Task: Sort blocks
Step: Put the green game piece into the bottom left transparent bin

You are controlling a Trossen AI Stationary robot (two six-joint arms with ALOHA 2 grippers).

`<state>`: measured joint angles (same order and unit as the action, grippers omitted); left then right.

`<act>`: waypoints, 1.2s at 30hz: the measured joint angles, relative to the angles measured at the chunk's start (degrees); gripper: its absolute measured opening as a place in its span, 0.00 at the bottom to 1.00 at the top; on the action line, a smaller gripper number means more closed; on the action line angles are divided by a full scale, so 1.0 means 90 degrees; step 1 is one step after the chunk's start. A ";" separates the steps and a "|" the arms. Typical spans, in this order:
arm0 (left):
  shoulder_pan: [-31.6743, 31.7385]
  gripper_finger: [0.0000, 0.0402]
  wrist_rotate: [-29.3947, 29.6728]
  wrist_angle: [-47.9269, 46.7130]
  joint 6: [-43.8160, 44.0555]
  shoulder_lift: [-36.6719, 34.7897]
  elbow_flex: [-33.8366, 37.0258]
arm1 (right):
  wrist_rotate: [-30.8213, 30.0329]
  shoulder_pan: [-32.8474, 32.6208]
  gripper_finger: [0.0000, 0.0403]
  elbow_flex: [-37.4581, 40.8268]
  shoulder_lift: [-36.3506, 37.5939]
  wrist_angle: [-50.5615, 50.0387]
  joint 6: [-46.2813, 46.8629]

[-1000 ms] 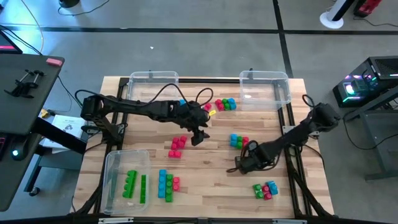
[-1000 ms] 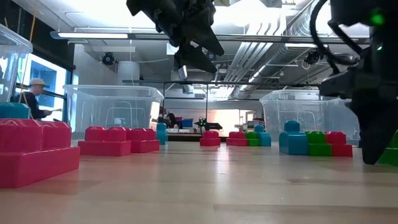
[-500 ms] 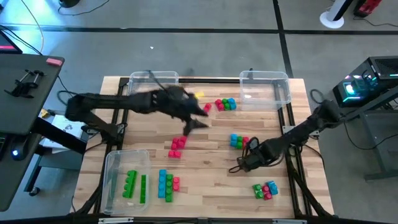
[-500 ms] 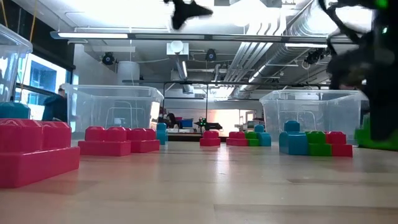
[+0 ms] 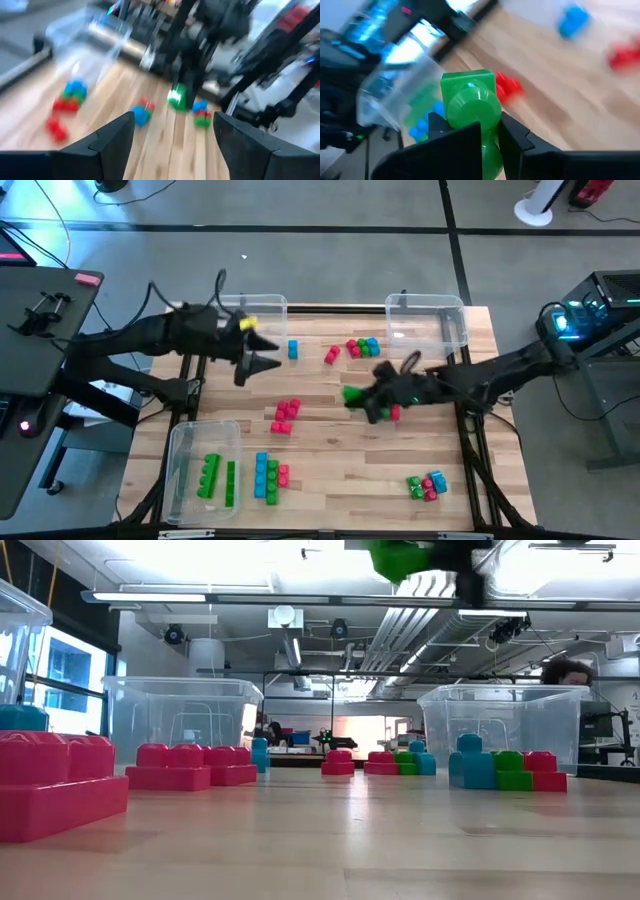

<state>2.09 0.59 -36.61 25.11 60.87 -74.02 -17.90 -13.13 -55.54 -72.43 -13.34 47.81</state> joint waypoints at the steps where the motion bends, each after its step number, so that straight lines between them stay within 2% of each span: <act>1: -0.0171 0.64 0.0210 -0.0237 0.0160 -0.0017 0.0002 | 0.0218 0.0164 0.01 -0.0058 -0.0171 0.0314 -0.0359; 6: -0.1080 0.64 0.1266 -0.1030 0.0892 -0.0057 0.0007 | 0.1460 0.0699 0.00 -0.0667 -0.1366 0.1123 -0.1736; 13: -0.2120 0.64 0.2622 -0.1389 0.1878 -0.0057 0.0010 | 0.2534 0.0891 0.00 -0.2272 -0.3310 0.1371 -0.3051; 18: -0.2475 0.64 0.3463 -0.1466 0.2333 -0.0057 0.0010 | 0.3283 0.0837 0.00 -0.3663 -0.4510 0.1367 -0.3514; 22: -0.2509 0.64 0.3893 -0.1434 0.2505 -0.0058 0.0010 | 0.3653 0.0633 0.00 -0.4746 -0.5251 0.1370 -0.3702; 25: -0.2501 0.64 0.3952 -0.1217 0.2340 -0.0079 0.0010 | 0.3663 0.0469 0.00 -0.5480 -0.5718 0.1374 -0.3685; 27: -0.2501 0.64 0.3894 -0.0795 0.1872 -0.0093 0.0010 | 0.3642 0.0366 0.00 -0.5939 -0.6019 0.1374 -0.3552; 32: -0.2461 0.64 0.3098 0.0063 0.0188 -0.0330 0.0010 | 0.2878 0.0116 0.00 -0.7049 -0.6848 0.1372 -0.3116; 36: -0.2438 0.64 0.2863 0.0280 -0.0331 -0.0732 0.0010 | 0.2480 -0.0013 0.00 -0.8039 -0.7616 0.1371 -0.2695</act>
<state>-19.86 26.36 -34.09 22.13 54.29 -73.93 4.42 -13.25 -127.89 -140.97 -1.00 23.55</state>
